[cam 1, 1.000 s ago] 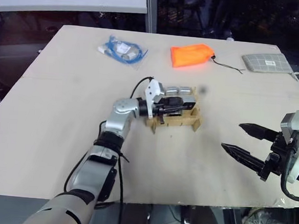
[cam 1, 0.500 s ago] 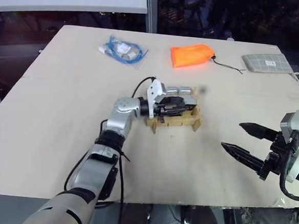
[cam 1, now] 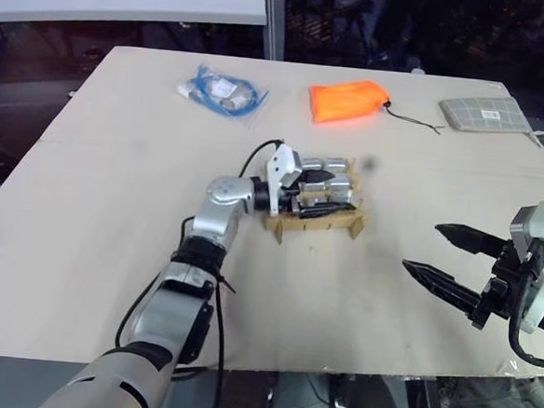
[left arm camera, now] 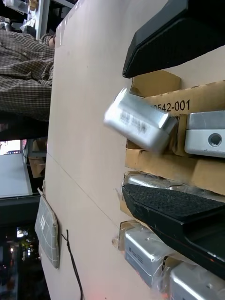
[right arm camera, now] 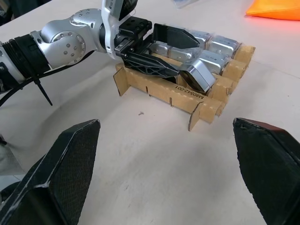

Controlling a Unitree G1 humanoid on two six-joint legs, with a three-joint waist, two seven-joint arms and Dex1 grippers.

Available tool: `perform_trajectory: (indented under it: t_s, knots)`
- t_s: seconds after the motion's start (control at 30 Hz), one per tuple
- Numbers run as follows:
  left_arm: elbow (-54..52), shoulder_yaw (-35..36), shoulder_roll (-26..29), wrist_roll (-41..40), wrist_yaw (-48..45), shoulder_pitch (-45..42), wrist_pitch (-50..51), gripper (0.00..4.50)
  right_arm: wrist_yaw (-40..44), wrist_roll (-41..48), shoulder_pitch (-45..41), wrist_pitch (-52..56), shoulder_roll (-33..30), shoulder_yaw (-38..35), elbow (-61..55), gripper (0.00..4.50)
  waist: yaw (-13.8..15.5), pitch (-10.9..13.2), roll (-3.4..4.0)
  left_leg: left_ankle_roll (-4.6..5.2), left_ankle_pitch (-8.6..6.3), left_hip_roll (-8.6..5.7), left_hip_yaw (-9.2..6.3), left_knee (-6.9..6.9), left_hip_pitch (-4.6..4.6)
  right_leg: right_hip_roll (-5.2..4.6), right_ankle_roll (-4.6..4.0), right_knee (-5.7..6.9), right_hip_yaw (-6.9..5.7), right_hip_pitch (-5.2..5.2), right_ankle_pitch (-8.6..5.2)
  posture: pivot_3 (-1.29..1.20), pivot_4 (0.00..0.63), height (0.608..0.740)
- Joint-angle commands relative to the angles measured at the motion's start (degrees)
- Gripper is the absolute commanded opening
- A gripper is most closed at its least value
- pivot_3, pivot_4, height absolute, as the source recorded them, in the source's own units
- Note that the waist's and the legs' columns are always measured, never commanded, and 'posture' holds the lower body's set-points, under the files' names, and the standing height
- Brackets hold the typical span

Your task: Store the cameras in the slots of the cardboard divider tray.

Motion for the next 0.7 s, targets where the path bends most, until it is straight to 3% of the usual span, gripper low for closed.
perform_trajectory:
  t_s: [0.03, 0.5, 0.7]
  knots:
    - [-1.14, -1.92, 0.37, 1.3, -0.43, 0.82, 1.7, 3.73, 0.47, 0.19, -0.04, -0.92, -0.42, -1.04, -0.58, 4.5, 0.01, 0.0, 0.0, 0.0, 0.0, 0.0, 0.0, 0.0, 0.0, 0.0, 0.0, 0.0, 0.0, 0.0, 0.0, 0.0, 0.15, 0.74]
    - [-7.3, -6.12, 1.71, 4.77, 1.27, -1.75, 11.88, 3.73, -0.01, 0.0, 1.03, -1.07, -0.18, -1.84, -1.19, 4.5, 0.06, 0.0, 0.0, 0.0, 0.0, -0.01, -0.01, 0.0, 0.0, 0.0, 0.0, 0.0, 0.0, 0.02, 0.0, 0.0, 0.15, 0.74]
    - [-8.01, -5.54, 2.89, 4.95, 1.64, -3.34, 12.59, 1.3, 0.0, -0.2, 0.96, -1.32, -0.11, -1.61, -1.19, 4.5, 0.04, 0.01, -0.01, 0.0, 0.0, -0.01, 0.0, 0.0, 0.0, 0.0, 0.0, 0.0, 0.0, 0.02, 0.0, 0.0, 0.15, 0.74]
